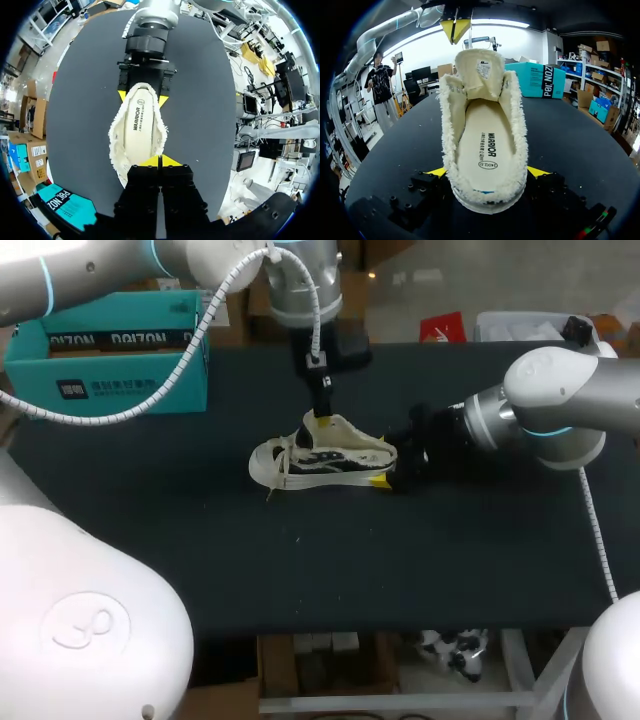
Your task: Open the shoe tongue, take the insole out of the shoe, put the insole back into the shoe, and pack the shoe into the shoebox
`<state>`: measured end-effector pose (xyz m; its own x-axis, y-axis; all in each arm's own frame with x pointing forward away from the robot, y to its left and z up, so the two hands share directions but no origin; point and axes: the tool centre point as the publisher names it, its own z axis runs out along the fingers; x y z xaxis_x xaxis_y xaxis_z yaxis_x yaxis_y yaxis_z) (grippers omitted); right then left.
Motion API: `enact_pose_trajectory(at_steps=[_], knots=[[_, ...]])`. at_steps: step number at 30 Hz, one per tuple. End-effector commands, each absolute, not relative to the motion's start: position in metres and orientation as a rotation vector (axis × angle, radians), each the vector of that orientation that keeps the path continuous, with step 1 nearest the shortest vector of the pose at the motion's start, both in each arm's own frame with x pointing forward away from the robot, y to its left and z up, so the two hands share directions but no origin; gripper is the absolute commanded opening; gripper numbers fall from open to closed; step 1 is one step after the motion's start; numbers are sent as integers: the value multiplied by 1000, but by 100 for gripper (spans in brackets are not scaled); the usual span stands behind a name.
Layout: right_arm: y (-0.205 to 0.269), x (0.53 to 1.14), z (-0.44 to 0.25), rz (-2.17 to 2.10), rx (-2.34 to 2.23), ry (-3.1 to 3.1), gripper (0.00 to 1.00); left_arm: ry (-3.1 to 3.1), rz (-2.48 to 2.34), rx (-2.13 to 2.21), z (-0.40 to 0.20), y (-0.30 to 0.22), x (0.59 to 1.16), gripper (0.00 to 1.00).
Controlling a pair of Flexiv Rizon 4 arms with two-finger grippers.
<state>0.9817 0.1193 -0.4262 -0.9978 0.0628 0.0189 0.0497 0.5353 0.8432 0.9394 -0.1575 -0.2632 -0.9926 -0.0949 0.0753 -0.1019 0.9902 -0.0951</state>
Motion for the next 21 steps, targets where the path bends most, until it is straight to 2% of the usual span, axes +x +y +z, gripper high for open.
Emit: enact_pose_trajectory(at_steps=[1, 21], knots=[[119, 985, -431, 1507, 99, 2741, 0, -3056, 127, 134, -283, -164, 951, 0], [119, 985, -431, 1507, 99, 2741, 0, -3089, 105, -52, -344, -174, 954, 0]])
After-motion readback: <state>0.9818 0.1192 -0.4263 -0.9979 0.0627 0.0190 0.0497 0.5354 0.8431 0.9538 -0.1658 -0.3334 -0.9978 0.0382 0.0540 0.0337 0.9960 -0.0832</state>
